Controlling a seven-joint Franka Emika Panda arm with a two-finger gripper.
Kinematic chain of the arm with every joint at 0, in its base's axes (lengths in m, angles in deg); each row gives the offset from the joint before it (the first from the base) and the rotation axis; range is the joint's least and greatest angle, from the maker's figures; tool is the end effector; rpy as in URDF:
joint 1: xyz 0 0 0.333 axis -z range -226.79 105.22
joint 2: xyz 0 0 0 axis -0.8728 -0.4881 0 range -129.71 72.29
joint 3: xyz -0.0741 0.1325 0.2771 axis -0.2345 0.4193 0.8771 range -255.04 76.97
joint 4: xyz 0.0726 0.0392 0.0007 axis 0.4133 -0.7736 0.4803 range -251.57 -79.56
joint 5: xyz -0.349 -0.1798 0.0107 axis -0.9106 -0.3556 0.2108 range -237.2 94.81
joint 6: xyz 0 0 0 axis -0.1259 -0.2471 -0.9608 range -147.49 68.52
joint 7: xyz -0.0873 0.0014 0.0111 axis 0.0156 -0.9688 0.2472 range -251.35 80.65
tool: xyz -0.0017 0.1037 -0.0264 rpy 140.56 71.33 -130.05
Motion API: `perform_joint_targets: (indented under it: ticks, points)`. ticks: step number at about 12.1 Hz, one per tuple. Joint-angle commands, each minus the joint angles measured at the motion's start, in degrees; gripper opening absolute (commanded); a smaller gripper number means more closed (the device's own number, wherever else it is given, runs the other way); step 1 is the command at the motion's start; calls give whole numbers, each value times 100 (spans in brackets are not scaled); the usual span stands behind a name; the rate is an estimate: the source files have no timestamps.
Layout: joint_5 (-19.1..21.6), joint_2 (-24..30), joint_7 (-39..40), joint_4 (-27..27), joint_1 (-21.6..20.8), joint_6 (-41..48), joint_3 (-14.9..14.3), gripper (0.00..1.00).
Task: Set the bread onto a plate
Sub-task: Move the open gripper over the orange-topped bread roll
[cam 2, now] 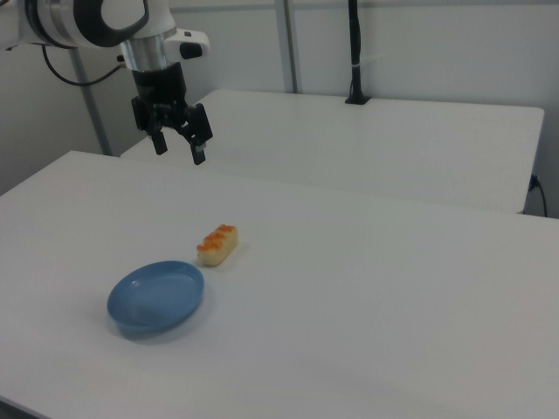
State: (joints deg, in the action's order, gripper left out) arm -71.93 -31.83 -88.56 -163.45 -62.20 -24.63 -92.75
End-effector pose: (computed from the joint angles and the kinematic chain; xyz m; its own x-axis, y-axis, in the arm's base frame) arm 0.5745 -0.0234 0.6146 0.9952 -0.0954 0.0209 -0.0958 -0.9953 0.0150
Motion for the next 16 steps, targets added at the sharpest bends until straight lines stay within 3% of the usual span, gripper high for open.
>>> perform_joint_targets:
  ticks: [1,7,16]
  points:
    - [82,-64,5,-114,-77,-327,64,100]
    - [99,-267,-4,-62,-78,-348,64,100]
    - [73,-1796,-100,-44,-491,-1963,90,100]
